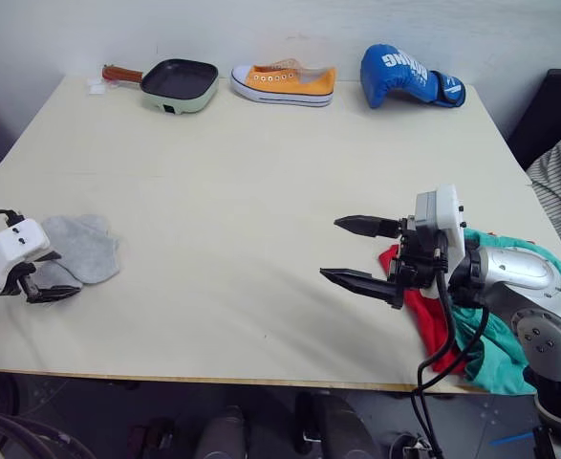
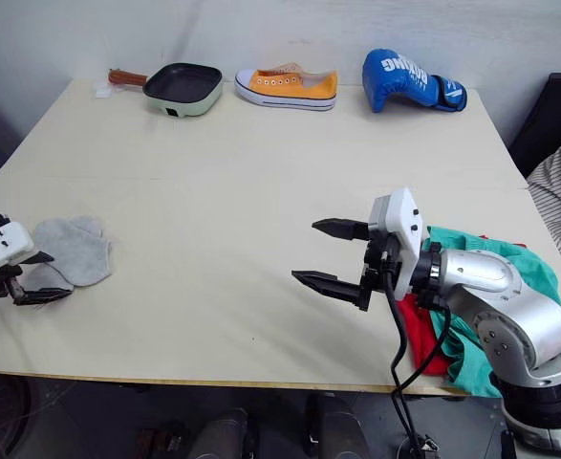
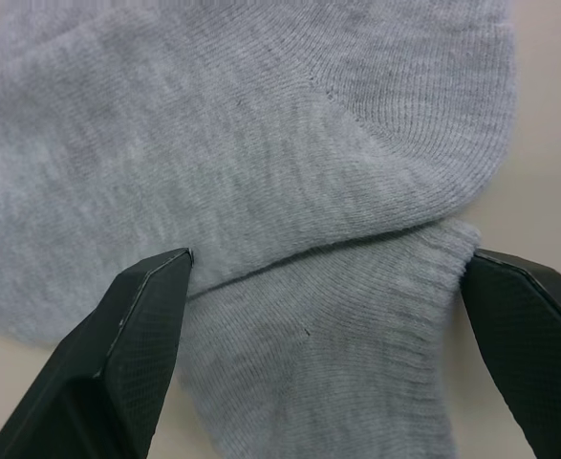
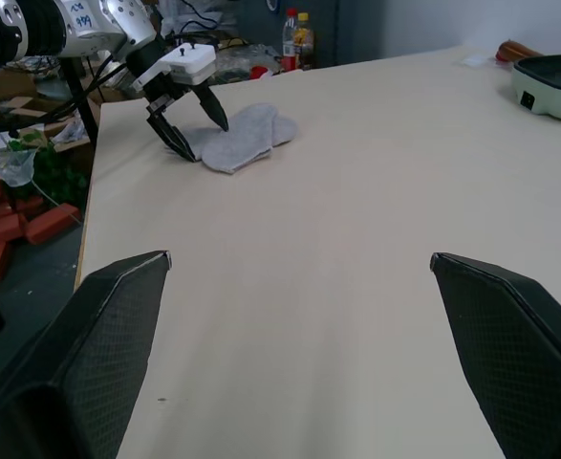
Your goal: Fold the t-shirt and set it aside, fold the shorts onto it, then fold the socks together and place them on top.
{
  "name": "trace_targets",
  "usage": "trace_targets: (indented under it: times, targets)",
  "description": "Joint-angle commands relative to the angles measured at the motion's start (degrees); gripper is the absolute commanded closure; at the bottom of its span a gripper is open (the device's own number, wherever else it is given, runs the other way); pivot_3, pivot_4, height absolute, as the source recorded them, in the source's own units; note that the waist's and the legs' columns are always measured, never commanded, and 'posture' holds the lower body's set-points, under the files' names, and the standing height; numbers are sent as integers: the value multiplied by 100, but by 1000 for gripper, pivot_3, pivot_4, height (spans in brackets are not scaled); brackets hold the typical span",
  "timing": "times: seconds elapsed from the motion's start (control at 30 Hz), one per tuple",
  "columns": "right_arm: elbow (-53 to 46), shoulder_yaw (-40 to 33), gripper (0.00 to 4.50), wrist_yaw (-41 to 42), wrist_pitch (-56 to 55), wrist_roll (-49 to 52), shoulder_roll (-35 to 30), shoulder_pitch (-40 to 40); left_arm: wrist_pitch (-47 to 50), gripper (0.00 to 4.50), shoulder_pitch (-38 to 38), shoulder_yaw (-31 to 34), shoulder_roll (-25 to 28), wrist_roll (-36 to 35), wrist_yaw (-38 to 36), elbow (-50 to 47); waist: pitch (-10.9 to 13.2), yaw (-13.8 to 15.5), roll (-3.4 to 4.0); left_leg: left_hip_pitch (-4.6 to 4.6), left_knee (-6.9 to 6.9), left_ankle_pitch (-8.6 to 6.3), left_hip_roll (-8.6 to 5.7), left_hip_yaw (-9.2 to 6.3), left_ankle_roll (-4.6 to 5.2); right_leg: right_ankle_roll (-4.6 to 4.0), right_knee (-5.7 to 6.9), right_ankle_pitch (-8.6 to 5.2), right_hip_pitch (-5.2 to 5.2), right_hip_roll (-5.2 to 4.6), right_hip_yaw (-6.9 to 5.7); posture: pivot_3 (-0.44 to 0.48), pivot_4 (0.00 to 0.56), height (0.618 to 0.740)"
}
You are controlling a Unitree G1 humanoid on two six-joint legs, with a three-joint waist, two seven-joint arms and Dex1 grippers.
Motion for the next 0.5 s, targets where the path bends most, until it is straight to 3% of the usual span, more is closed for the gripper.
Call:
trace_targets:
  times: [0.03,0.13,0.5]
  targets:
    - [-262,-155,53,-40,-43,133,-44,-2,-24,0,-32,-131,-26,233,198,165,0,0,0,1,4,0,0,0,1,0,0,0,0,0,1,0,150,740]
    - [-239,-152,53,-24,-63,113,-49,2,42,0,-31,-167,-52,291,199,218,0,-1,0,3,20,0,0,0,1,0,-2,0,2,0,3,0,150,740]
    - [-182,-182,0,331,-186,95,-204,-97,322,3311,96,-63,-66,152,94,211,0,-10,1,8,45,0,2,0,3,-1,19,0,5,0,7,0,150,740]
